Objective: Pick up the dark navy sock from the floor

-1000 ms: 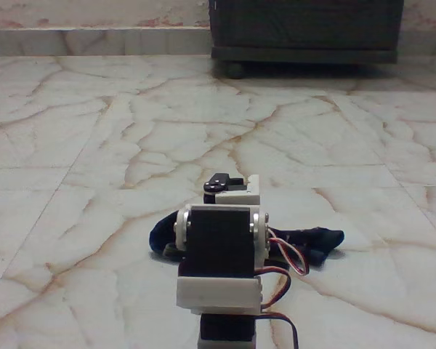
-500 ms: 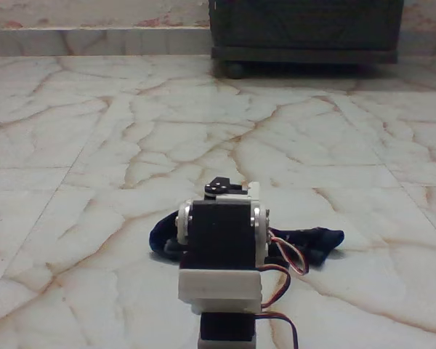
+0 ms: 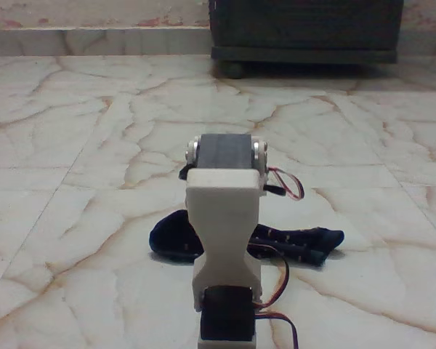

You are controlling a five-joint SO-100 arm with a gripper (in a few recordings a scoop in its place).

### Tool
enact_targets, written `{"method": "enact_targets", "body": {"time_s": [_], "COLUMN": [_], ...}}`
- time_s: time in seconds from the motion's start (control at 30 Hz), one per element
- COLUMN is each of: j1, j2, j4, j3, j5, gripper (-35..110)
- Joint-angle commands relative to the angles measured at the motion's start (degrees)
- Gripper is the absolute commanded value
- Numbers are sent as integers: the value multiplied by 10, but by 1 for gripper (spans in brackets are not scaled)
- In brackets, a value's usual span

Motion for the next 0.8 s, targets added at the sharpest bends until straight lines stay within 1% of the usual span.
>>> {"method": "enact_targets", "body": {"time_s": [0.0,0.03,0.07,0.1,0.27,0.37,0.47,0.5,0.53,0.6,0.77], "j1": [-8,-7,-9,-10,-16,-11,-15,-15,-17,-19,-61], "j2": [-23,-42,-65,-80,-171,-244,-279,-295,-312,-355,-502], "j4": [18,55,147,192,283,368,426,461,499,533,670], "j3": [-56,-87,-146,-178,-314,-422,-483,-512,-546,-611,-840], "j5": [20,37,69,102,235,323,365,388,401,419,455], "gripper": [0,0,0,0,0,3,10,11,12,12,12]}}
